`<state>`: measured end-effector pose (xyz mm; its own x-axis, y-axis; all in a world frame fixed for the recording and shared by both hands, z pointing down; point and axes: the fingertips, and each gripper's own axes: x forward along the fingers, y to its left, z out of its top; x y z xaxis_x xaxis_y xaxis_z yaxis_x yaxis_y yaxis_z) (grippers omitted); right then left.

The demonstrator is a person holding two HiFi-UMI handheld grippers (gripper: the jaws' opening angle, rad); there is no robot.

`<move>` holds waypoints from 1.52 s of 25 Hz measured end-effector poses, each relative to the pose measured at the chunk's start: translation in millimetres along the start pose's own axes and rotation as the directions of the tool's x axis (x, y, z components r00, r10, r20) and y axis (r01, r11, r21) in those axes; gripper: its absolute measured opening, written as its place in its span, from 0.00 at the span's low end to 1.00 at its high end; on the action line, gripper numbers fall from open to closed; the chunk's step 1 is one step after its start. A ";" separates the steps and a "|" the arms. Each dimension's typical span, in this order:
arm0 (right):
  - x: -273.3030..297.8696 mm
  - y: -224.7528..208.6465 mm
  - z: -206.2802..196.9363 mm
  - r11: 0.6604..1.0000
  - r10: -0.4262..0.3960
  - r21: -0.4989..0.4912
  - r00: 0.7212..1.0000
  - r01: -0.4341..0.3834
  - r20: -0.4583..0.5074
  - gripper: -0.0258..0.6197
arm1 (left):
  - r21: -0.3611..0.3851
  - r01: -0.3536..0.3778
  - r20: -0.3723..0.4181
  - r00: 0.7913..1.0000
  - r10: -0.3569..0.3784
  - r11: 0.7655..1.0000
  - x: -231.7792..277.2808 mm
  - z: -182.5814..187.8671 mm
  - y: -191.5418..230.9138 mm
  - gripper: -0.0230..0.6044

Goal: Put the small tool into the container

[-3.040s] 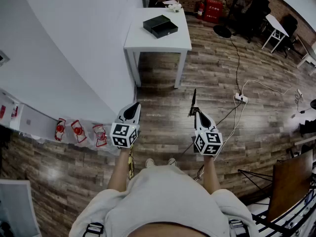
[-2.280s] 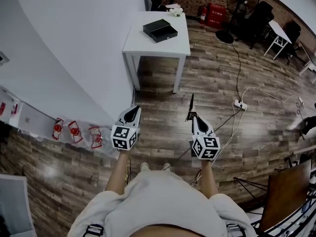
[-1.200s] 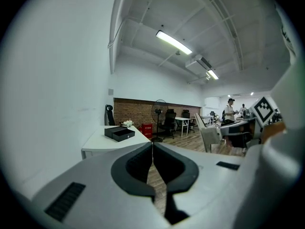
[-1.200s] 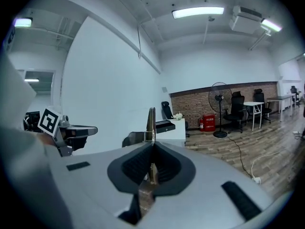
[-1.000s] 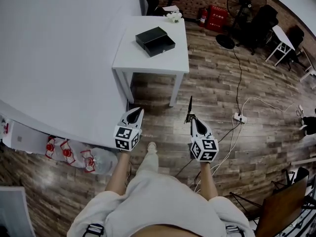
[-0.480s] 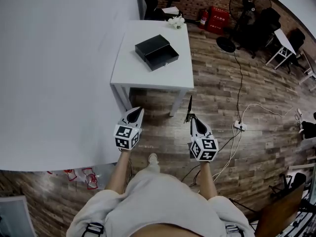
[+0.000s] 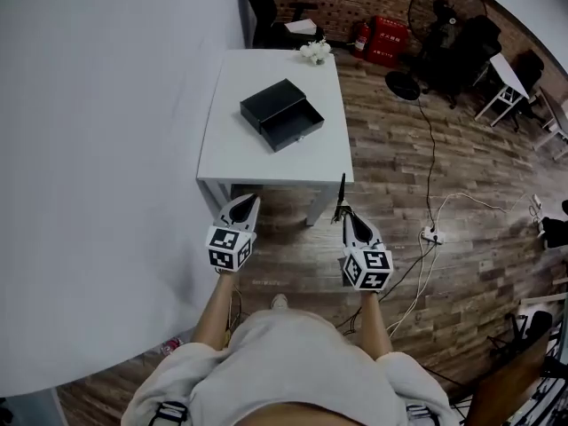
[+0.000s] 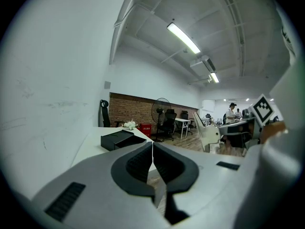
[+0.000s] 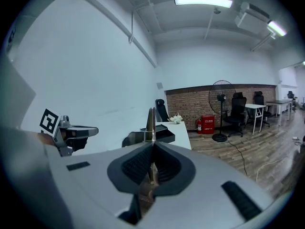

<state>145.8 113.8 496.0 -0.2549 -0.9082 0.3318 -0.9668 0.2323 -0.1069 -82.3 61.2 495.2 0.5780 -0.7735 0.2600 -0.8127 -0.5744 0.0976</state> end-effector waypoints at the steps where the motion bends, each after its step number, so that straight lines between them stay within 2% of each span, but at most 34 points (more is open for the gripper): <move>1: 6.7 -0.3 0.7 1.000 -0.004 0.000 1.000 0.004 -0.002 0.05 | 0.000 0.003 -0.001 1.000 -0.003 1.000 5.2 0.4 5.7 0.05; 8: 31.3 -3.2 3.2 1.000 -0.027 0.003 1.000 0.027 -0.009 0.05 | 0.000 0.027 -0.011 1.000 -0.027 1.000 27.9 0.5 25.7 0.05; 16: 48.2 5.0 9.6 1.000 -0.024 -0.007 1.000 0.024 -0.018 0.05 | 0.018 0.044 -0.021 0.999 -0.044 0.999 26.1 4.3 38.9 0.05; 38: 51.7 22.6 4.3 0.999 0.027 -0.030 0.999 -0.028 -0.021 0.05 | -0.004 -0.019 -0.013 1.000 0.019 1.000 -2.1 -7.3 46.5 0.05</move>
<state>110.9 70.7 506.7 -0.2812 -0.8940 0.3487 -0.9595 0.2675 -0.0880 -121.8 38.1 506.2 0.5617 -0.7805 0.2745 -0.8236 -0.5589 0.0962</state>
